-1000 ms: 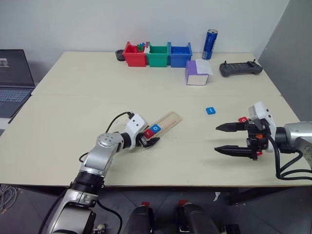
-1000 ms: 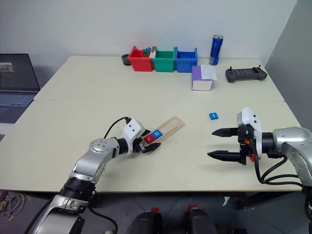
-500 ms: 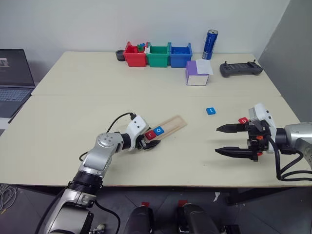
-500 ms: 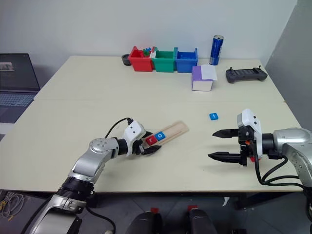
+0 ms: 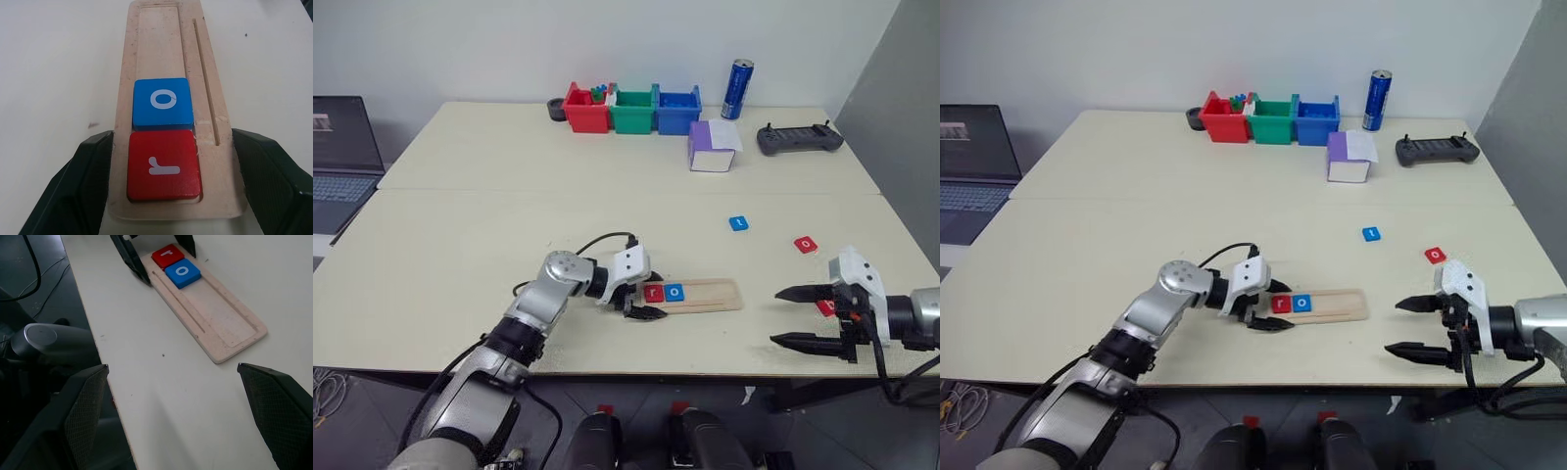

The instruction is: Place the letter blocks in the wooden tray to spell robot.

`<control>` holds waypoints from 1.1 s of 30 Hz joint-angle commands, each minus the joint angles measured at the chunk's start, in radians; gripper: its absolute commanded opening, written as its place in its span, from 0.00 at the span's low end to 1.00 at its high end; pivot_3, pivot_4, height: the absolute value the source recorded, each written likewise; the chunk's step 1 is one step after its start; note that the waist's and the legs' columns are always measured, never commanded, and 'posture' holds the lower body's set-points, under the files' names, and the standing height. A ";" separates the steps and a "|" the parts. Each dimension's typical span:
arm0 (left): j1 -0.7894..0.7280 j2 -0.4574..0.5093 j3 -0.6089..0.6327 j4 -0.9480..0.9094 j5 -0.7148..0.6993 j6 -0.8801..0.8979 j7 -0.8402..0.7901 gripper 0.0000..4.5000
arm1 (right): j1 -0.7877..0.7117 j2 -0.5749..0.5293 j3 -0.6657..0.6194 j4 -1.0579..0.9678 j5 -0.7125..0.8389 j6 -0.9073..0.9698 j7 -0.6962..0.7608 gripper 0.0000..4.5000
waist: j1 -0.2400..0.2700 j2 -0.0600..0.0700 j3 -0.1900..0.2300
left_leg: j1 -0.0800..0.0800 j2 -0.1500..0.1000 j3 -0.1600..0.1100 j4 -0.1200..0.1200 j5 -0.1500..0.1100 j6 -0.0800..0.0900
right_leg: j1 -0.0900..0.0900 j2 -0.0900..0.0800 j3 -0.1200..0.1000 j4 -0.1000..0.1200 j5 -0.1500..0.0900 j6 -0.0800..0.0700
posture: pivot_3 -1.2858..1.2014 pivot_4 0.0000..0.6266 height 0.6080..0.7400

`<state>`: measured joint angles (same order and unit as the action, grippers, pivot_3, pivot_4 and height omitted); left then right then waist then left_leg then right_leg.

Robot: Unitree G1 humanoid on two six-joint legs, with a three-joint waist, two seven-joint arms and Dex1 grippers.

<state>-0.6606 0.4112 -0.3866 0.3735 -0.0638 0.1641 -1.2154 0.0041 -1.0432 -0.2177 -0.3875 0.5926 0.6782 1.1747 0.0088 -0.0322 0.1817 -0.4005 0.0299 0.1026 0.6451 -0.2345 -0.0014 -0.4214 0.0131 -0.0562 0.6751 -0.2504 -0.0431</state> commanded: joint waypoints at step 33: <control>0.019 -0.077 -0.006 -0.027 0.037 0.013 0.024 1.00 | 0.040 -0.001 -0.078 -0.059 0.023 -0.001 -0.062 1.00 | -0.002 0.000 0.000 | -0.002 -0.001 -0.009 0.000 0.000 0.000 | 0.002 0.000 -0.009 -0.003 0.000 0.000 | 0.52 0.24 1.00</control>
<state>-0.6460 0.3293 -0.3959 0.3683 -0.0208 0.1679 -1.1884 0.0566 -1.0396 -0.2906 -0.4364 0.6102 0.6861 1.1108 0.0068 -0.0326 0.1819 -0.4023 0.0294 0.0934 0.6453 -0.2344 -0.0015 -0.4190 0.0130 -0.0650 0.6723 -0.2505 -0.0426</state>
